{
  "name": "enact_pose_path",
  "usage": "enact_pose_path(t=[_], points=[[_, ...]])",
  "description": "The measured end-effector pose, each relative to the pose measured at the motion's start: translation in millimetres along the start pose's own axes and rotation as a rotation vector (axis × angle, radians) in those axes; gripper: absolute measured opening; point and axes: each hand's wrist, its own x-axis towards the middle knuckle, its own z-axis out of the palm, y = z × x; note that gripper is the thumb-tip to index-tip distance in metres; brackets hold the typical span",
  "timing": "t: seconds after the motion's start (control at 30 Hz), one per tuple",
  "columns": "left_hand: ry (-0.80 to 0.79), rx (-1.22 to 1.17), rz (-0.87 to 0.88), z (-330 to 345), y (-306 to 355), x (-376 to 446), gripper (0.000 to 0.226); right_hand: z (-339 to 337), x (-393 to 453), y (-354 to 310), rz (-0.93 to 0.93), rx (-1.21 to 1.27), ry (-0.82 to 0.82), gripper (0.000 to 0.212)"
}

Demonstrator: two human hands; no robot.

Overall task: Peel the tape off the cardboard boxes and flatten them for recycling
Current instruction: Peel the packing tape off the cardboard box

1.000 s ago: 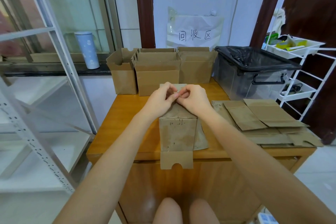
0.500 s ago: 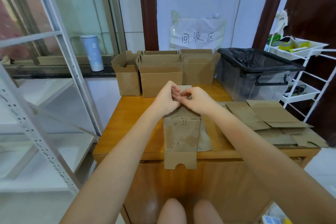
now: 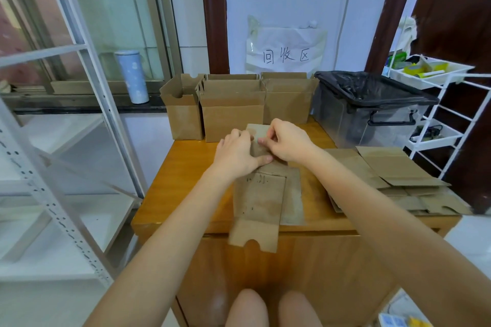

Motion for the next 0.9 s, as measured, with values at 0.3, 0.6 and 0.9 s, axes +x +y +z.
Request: enact_pose_path(t=[0.3,0.6,0.9], points=[[0.010,0.056,-0.036,-27.3,-25.8,0.2,0.023,-15.1,2.7,15.9,0.189,0.510,0.023,0.013],[0.111,0.065,0.036,-7.2,6.6,-0.5,0.023,-13.6,-2.9,22.0,0.069,0.384,-0.014,0.013],[0.267,0.019,0.046,11.7,2.4,-2.6,0.019,-23.0,-9.5,21.3,0.069,0.358,-0.189,0.029]])
